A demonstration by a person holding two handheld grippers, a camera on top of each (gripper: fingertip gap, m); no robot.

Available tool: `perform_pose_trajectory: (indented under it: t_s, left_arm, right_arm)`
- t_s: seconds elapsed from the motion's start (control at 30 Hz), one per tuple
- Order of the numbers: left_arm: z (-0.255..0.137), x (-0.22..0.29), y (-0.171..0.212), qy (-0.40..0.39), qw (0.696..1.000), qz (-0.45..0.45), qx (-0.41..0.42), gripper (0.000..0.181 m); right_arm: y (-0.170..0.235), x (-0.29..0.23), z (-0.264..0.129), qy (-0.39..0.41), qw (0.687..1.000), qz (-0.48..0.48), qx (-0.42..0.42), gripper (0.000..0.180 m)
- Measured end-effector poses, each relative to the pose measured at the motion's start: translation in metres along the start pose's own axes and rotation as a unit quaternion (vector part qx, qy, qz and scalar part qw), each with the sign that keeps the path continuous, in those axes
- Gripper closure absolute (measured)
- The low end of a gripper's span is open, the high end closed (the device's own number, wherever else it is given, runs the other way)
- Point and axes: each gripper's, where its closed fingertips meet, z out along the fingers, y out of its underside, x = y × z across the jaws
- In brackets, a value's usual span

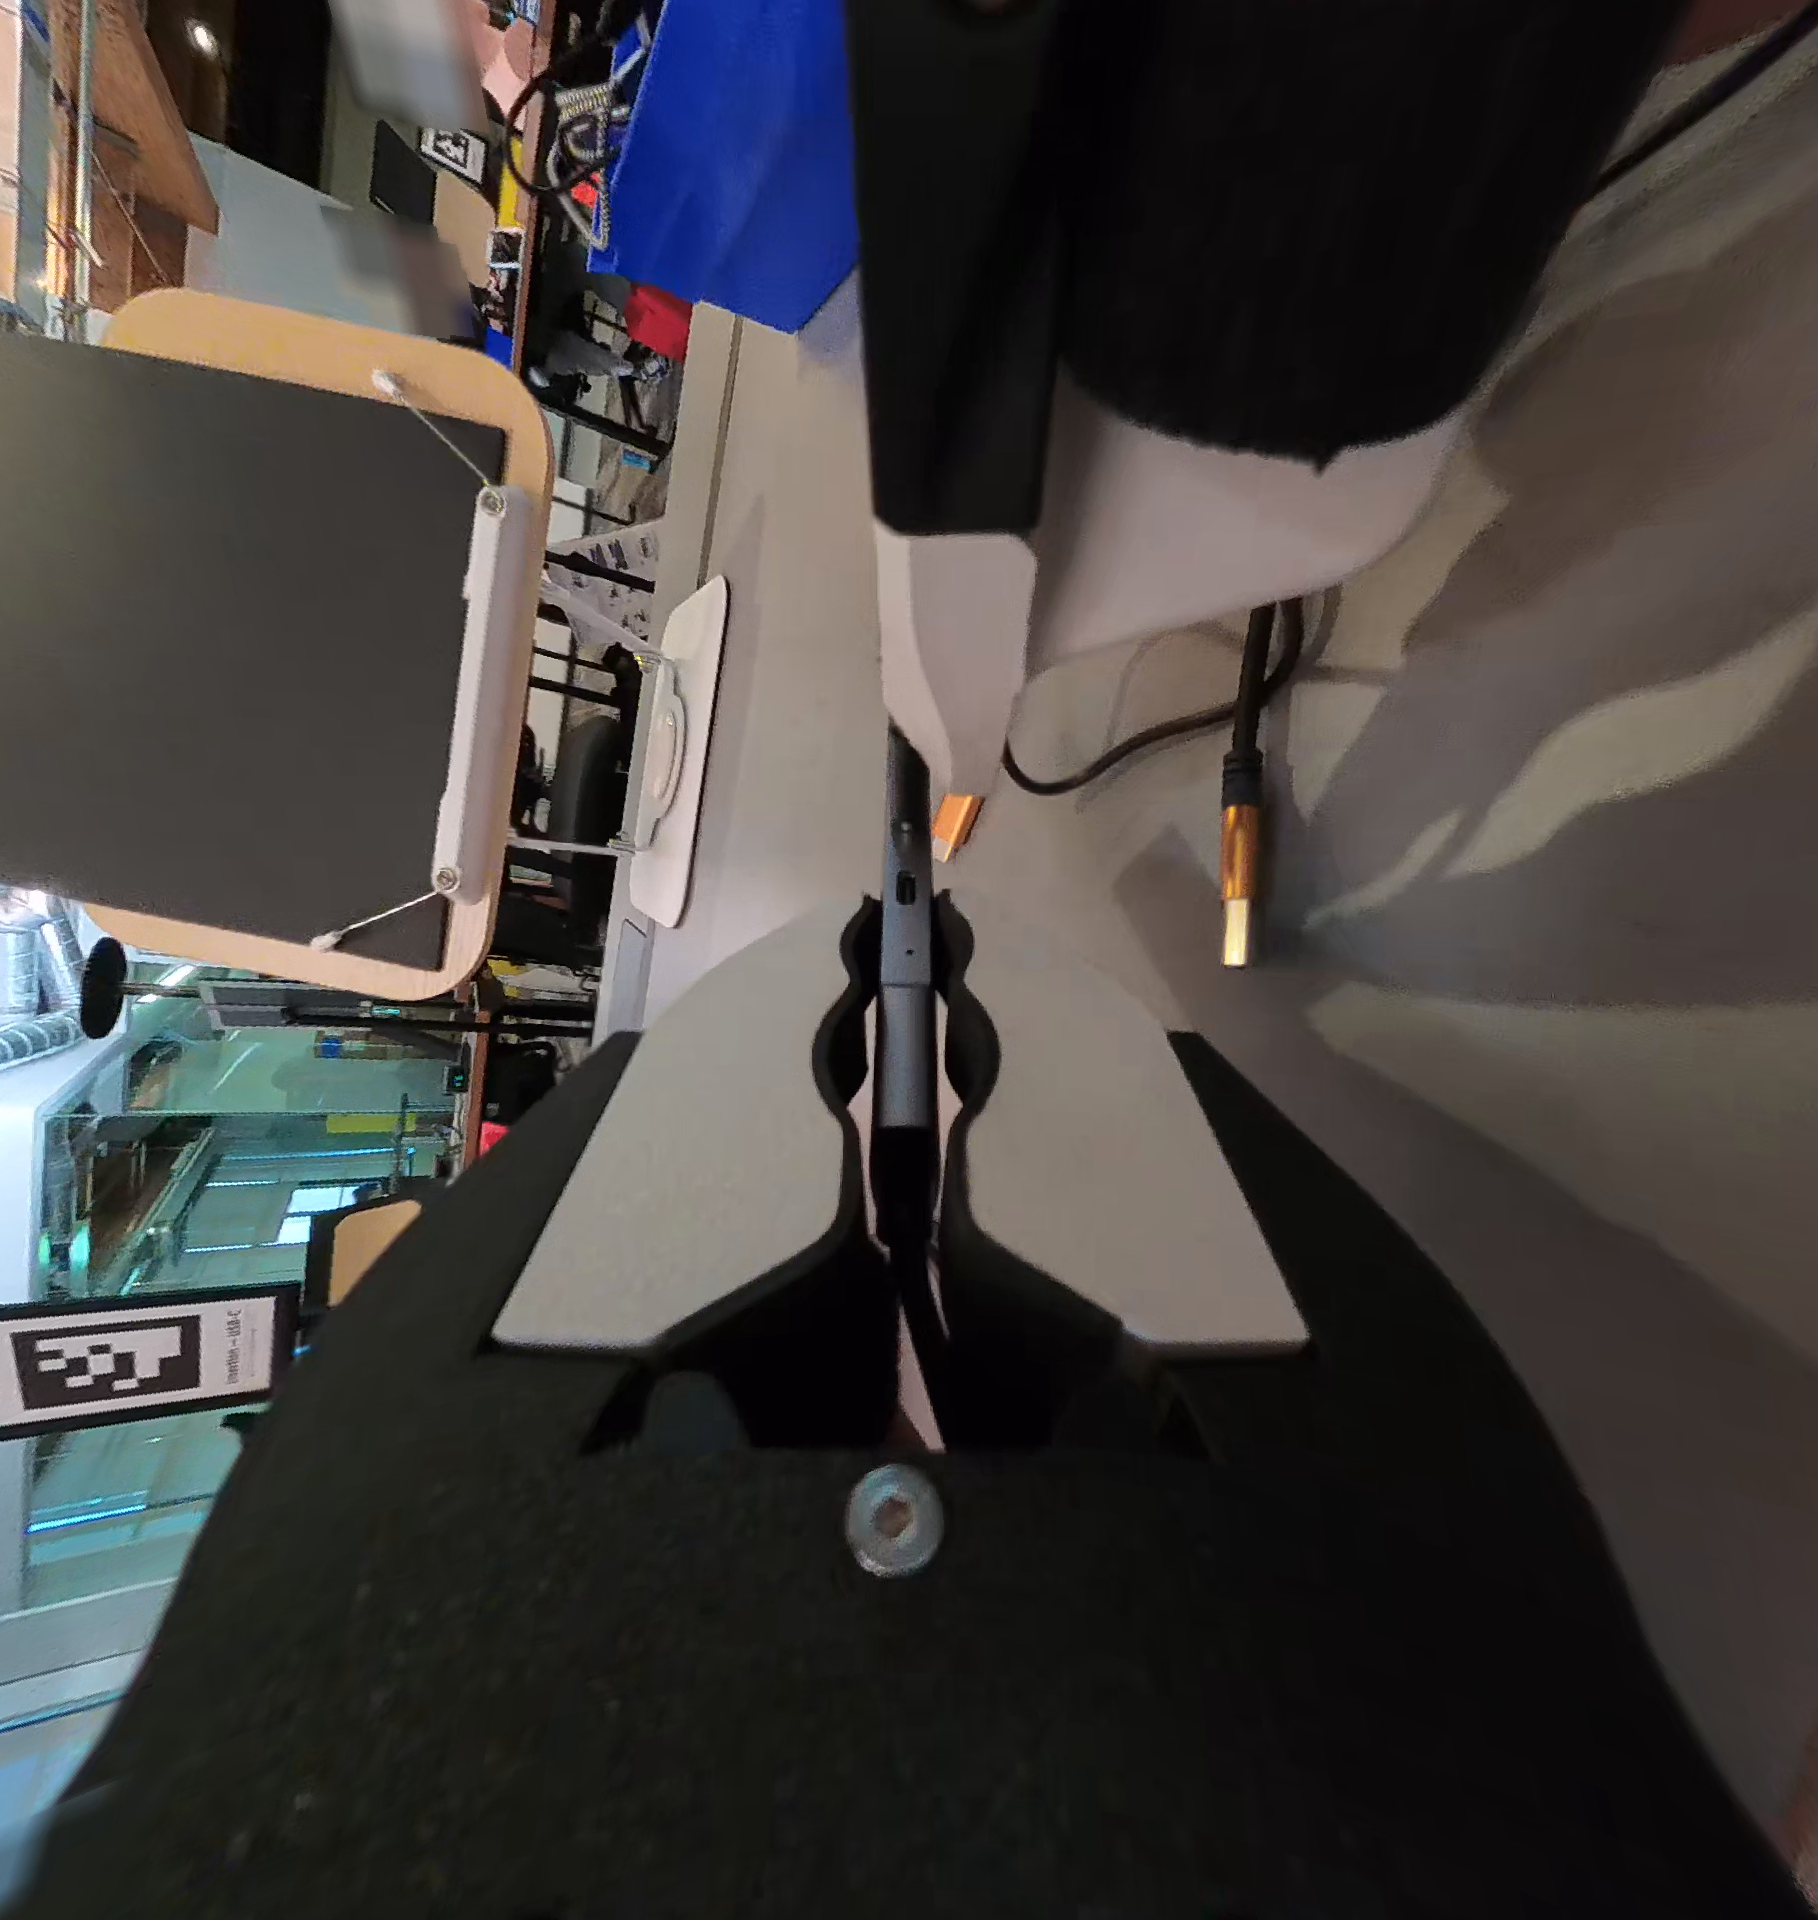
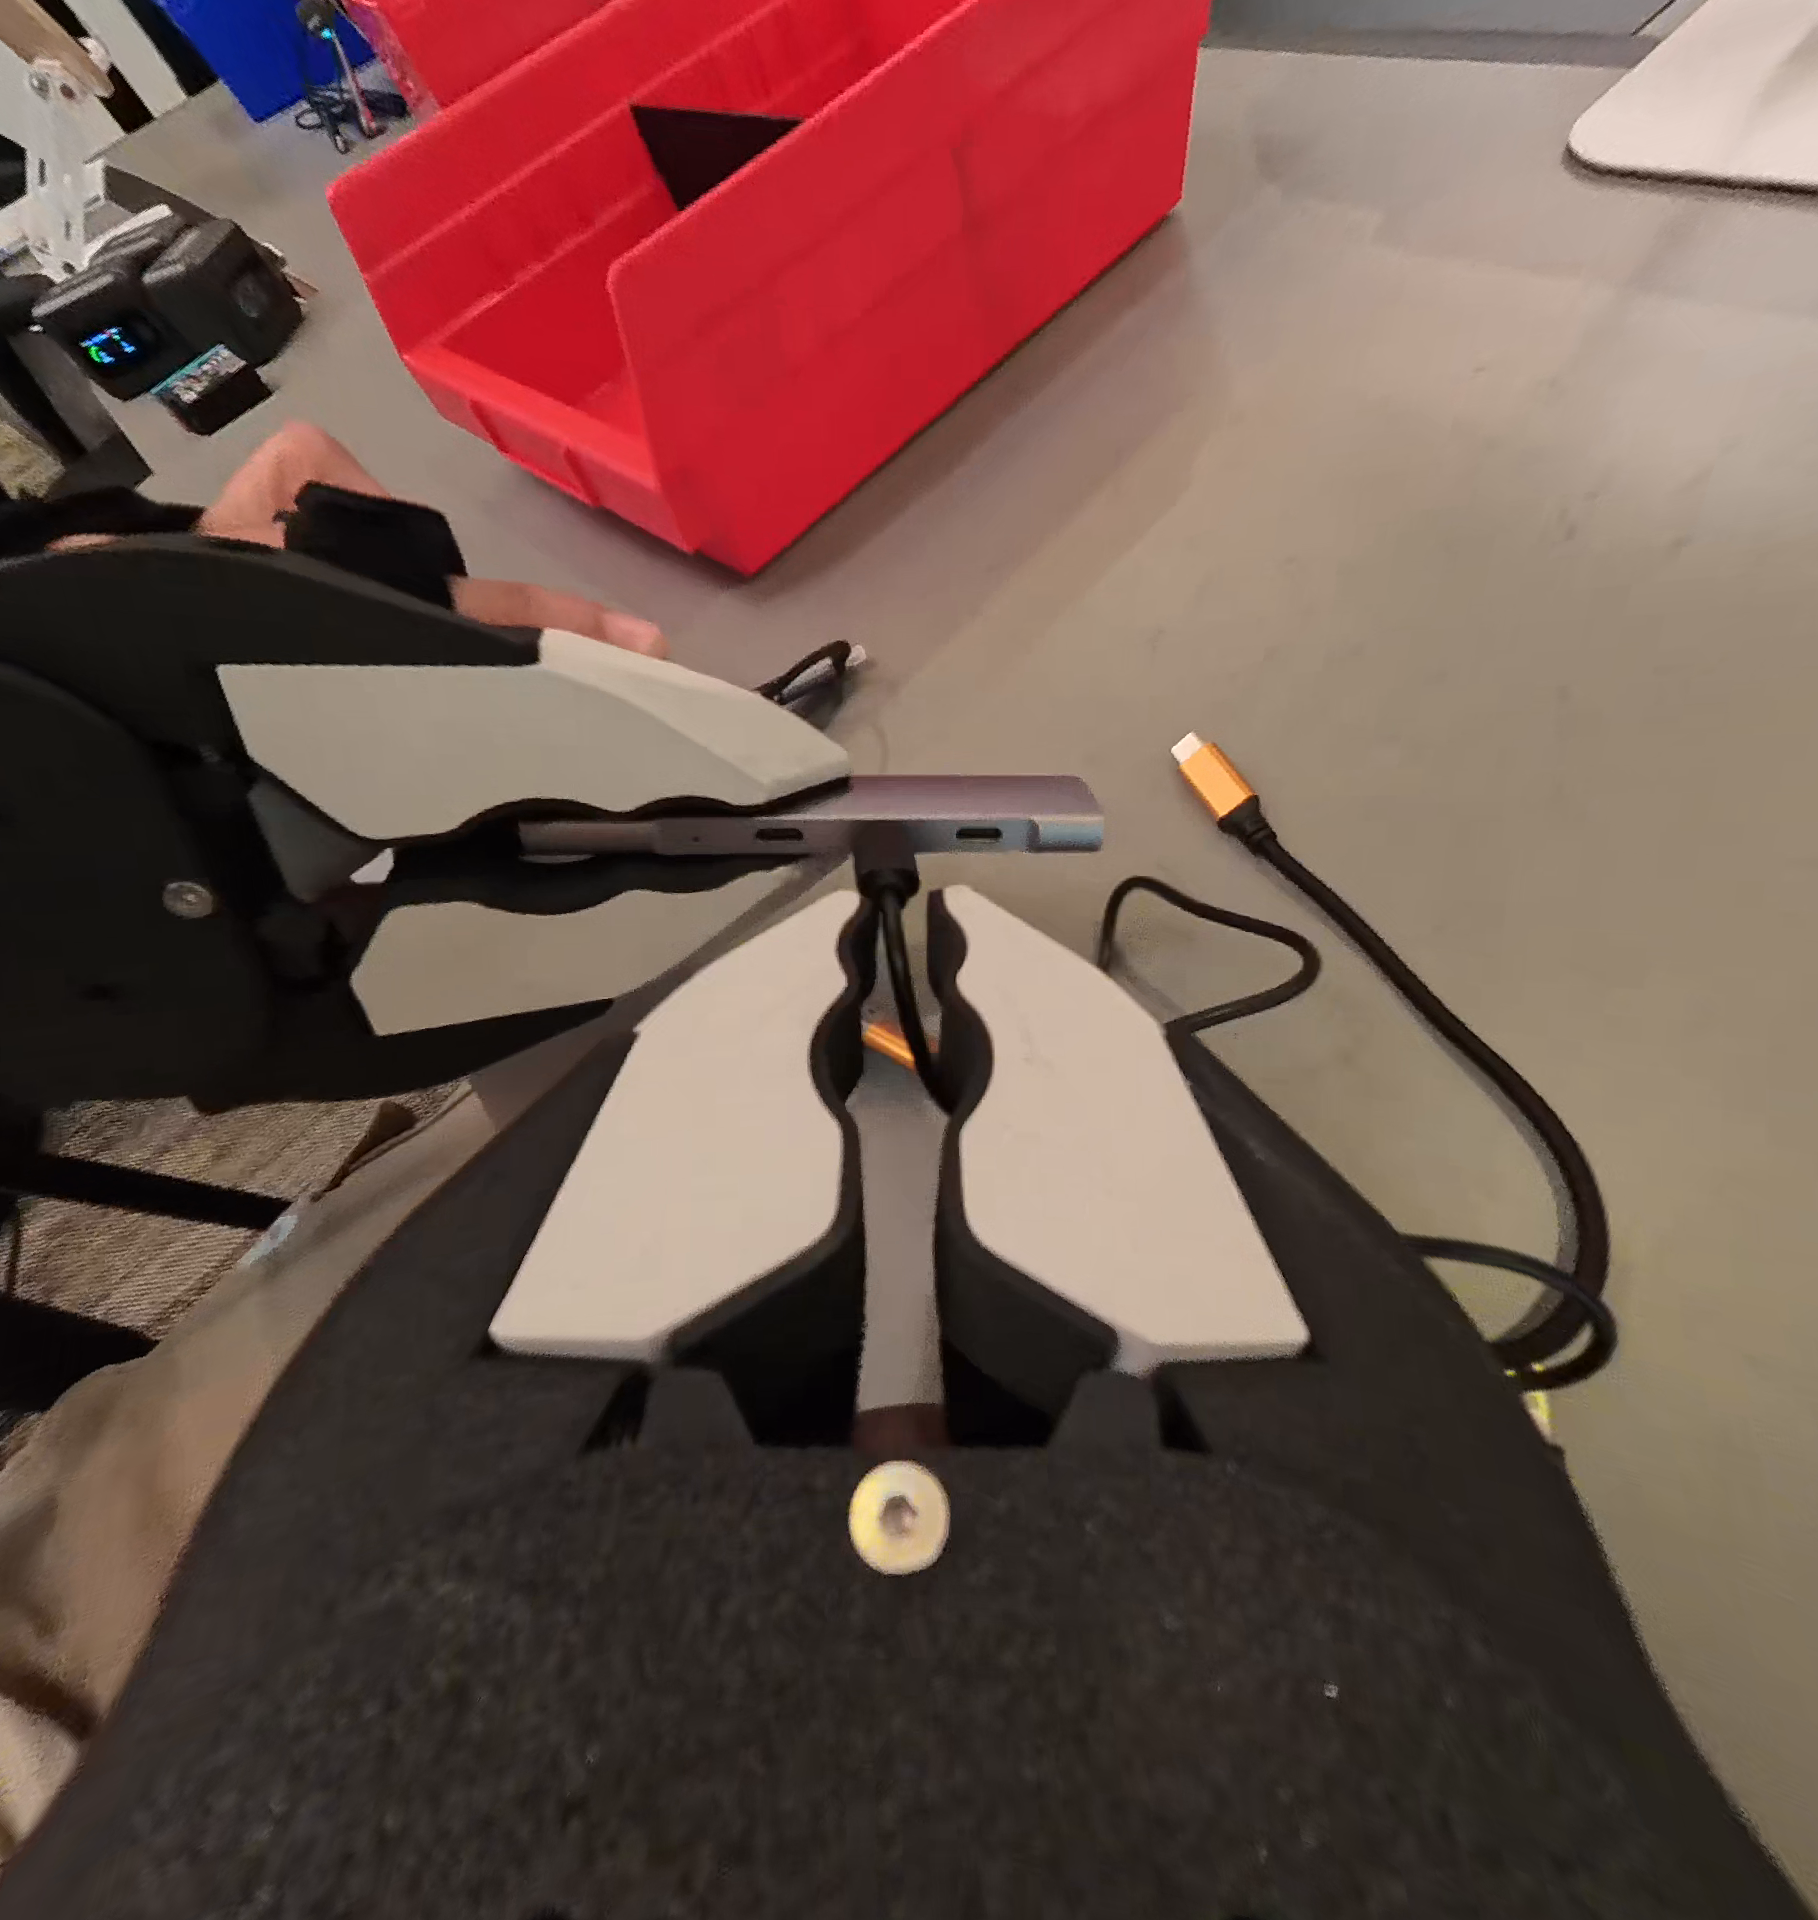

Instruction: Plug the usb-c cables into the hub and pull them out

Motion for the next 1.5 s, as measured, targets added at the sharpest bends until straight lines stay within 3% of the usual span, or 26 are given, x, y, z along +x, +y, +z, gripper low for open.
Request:
perform_pose_trajectory:
  t_s: [0.37,0.87,1.07,1.3,1.5]
  left_arm:
    - [0.001,-0.002,0.004,0.001,1.000,-0.015,-0.005,0.172]
    - [-0.008,0.004,-0.003,0.019,0.999,0.022,0.030,0.173]
    - [-0.009,0.005,-0.004,0.022,0.999,0.019,0.032,0.173]
    - [-0.003,0.001,0.000,0.014,0.999,0.019,0.036,0.172]
    - [0.005,-0.034,0.036,-0.056,0.997,-0.040,-0.022,0.172]
  right_arm:
    - [-0.009,-0.001,-0.001,-0.004,0.999,0.015,0.035,0.167]
    - [-0.001,-0.010,-0.002,-0.023,0.999,-0.036,0.008,0.170]
    - [-0.001,-0.009,-0.002,-0.087,0.996,0.005,0.013,0.170]
    - [-0.005,-0.007,0.002,-0.084,0.996,0.022,0.020,0.170]
    - [-0.021,-0.016,-0.034,-0.124,0.988,-0.083,0.043,0.162]
